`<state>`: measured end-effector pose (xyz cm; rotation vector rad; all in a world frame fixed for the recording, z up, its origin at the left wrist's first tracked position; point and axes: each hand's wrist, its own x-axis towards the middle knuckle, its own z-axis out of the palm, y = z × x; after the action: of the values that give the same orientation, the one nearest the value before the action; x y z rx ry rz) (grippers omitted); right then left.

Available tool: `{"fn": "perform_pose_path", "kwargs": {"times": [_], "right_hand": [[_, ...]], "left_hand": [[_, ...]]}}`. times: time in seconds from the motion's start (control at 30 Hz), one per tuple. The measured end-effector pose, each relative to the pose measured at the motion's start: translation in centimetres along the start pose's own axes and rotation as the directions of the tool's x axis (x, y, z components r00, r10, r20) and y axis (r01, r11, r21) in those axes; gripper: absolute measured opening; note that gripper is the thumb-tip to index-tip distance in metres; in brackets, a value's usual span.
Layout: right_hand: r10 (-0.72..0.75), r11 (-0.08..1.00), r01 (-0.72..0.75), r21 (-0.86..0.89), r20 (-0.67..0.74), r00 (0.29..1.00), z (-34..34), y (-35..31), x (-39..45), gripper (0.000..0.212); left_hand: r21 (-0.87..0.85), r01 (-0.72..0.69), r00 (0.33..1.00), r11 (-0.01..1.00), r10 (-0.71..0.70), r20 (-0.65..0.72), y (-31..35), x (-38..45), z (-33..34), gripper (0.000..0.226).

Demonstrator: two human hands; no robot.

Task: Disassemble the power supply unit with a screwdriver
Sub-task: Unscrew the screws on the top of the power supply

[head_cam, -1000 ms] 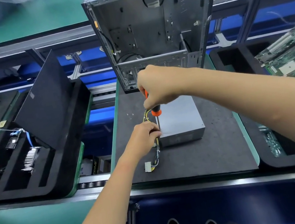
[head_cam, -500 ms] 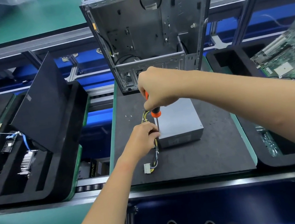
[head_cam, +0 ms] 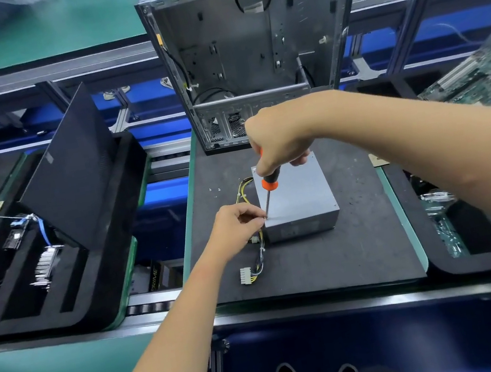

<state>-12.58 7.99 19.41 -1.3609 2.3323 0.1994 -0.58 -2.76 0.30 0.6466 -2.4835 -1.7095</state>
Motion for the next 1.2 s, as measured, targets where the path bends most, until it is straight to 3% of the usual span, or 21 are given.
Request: {"fn": "perform_pose_path", "kwargs": {"times": [0.13,0.27,0.6,0.83,0.97,1.2], "right_hand": [[-0.112,0.990,0.109,-0.087,-0.030,0.993,0.3,-0.5,0.0,0.026],[-0.184,0.977,0.180,-0.115,-0.030,0.982,0.3,-0.8,0.3,0.020],[-0.178,0.970,0.154,-0.190,-0.116,0.977,0.6,-0.7,0.7,0.023],[-0.188,0.967,0.164,-0.194,-0.112,0.976,0.7,-1.5,1.3,0.025],[-0.227,0.946,0.212,-0.245,-0.033,0.973,0.2,-1.7,1.3,0.009],[-0.279,0.934,0.272,-0.232,0.000,0.960,0.0,-1.8,1.0,0.014]], "left_hand": [[0.013,-0.028,0.999,1.000,0.027,0.023,0.1,0.1,0.0,0.013],[0.141,-0.124,0.992,0.982,0.123,0.016,0.3,0.3,0.1,0.019],[0.350,-0.235,0.972,0.907,0.222,0.078,0.0,0.8,0.1,0.009],[0.323,-0.201,0.979,0.925,0.198,0.042,-0.2,0.9,0.3,0.006],[0.291,-0.176,0.984,0.940,0.175,0.031,0.0,0.8,0.4,0.006],[0.189,-0.158,0.987,0.969,0.155,0.029,-0.2,0.4,-0.1,0.016]]}}
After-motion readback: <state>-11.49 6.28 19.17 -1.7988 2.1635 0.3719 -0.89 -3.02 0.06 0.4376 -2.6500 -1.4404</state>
